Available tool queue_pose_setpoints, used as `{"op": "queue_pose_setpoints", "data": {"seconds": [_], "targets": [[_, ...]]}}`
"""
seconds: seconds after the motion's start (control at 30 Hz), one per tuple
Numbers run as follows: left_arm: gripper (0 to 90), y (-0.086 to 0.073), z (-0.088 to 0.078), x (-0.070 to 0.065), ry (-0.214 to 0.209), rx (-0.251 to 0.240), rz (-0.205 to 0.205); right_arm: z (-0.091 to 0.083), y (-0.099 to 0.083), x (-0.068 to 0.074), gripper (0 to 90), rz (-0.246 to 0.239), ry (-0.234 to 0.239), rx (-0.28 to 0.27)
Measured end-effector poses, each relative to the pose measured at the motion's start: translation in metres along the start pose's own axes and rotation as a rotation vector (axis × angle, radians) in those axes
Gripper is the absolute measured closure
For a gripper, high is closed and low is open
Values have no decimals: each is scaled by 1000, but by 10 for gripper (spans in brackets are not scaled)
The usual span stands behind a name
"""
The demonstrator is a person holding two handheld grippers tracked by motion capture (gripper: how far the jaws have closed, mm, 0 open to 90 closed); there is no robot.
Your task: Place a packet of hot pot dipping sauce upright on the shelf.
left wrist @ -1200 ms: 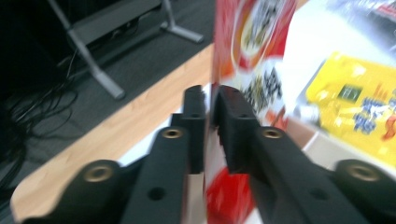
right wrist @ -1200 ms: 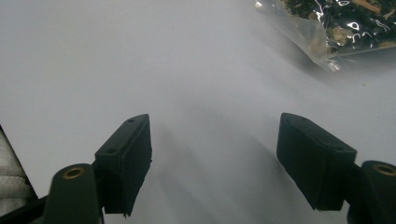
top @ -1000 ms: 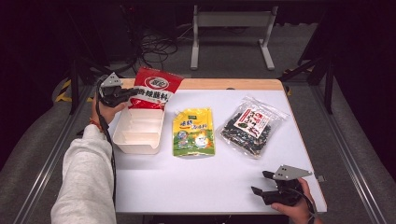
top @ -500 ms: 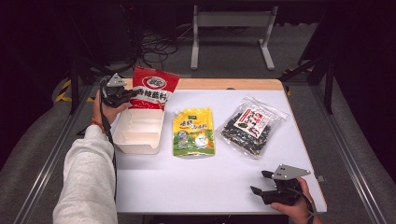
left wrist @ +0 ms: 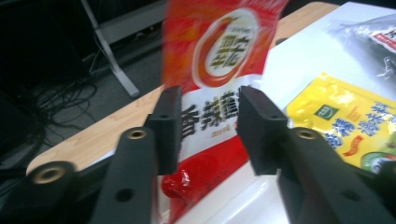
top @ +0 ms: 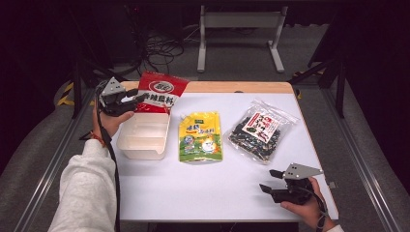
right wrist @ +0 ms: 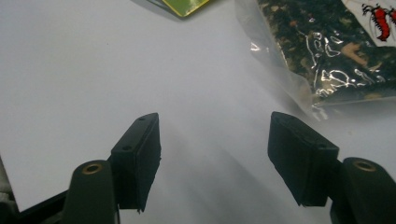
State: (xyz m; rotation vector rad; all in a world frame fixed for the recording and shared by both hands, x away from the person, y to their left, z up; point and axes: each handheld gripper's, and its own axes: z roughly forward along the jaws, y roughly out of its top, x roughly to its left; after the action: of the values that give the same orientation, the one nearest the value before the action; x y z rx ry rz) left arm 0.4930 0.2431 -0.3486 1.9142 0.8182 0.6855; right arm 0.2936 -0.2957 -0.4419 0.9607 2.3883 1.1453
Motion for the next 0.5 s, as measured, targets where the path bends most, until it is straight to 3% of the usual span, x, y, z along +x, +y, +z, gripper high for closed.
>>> {"op": "queue_pose_setpoints", "data": {"seconds": [0.03, 0.23, 0.3, 0.5], "targets": [[511, 0, 0, 0, 0, 0, 0, 0, 0, 0, 353, 0, 0, 0], [446, -2, -32, -33, -50, -86, -8, 1, 6, -6, 347, -5, 6, -17], [435, -5, -39, -44, -67, -91, 9, 0, 7, -7, 350, -3, 9, -31], [389, -17, -51, -70, -104, -94, 9, -5, 13, -7, 377, -17, 6, -97]]}}
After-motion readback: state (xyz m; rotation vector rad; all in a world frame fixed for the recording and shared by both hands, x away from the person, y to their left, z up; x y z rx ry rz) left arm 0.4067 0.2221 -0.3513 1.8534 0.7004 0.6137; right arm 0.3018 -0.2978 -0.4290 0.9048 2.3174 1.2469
